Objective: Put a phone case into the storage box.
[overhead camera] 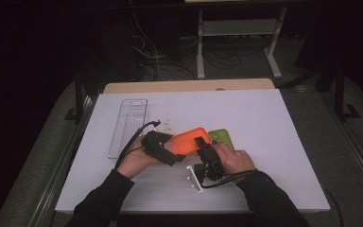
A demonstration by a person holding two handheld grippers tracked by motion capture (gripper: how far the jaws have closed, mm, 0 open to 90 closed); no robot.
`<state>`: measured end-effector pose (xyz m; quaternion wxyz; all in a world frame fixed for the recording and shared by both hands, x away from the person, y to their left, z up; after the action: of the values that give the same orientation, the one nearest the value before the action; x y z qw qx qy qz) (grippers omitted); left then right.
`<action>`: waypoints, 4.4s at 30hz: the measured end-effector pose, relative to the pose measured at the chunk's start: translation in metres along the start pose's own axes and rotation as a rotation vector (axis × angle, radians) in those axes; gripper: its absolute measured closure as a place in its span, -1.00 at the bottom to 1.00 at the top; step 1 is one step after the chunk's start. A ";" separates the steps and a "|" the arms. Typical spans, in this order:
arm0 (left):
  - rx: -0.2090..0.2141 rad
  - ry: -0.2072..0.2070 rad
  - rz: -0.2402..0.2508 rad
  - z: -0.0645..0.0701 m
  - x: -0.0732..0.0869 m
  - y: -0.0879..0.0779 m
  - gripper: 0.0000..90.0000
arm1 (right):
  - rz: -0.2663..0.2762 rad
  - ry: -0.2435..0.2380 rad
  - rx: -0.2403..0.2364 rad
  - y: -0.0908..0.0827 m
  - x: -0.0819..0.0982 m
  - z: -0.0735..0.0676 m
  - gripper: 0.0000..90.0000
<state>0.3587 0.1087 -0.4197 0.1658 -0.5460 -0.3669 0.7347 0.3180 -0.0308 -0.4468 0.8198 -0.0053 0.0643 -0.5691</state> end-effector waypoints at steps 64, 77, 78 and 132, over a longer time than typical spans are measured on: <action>-0.011 -0.013 0.040 -0.014 0.014 -0.027 -1.00 | -0.087 0.281 -0.121 -0.003 0.028 0.009 0.73; -0.018 0.007 0.019 -0.017 0.015 -0.027 -1.00 | -0.125 0.563 -0.213 0.000 0.034 0.015 0.73; -0.018 0.009 0.014 -0.017 0.015 -0.027 -1.00 | -0.127 0.592 -0.221 0.000 0.035 0.015 0.73; 0.016 -0.176 0.220 -0.023 -0.017 -0.026 -1.00 | -0.143 1.451 -0.529 0.007 0.065 0.028 0.73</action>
<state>0.3816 0.1233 -0.3924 0.0555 -0.5150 -0.3119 0.7965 0.3501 -0.0908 -0.4262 0.5054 0.1690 0.7184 -0.4472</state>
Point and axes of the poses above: each handheld gripper's, and its own axes: y roughly forward along the jaws, x roughly out of its underside, z roughly to its right, the point moved 5 cm from there along y, roughly forward along the jaws, and after that the axes turned 7 degrees about x, right-handed, at the moved point
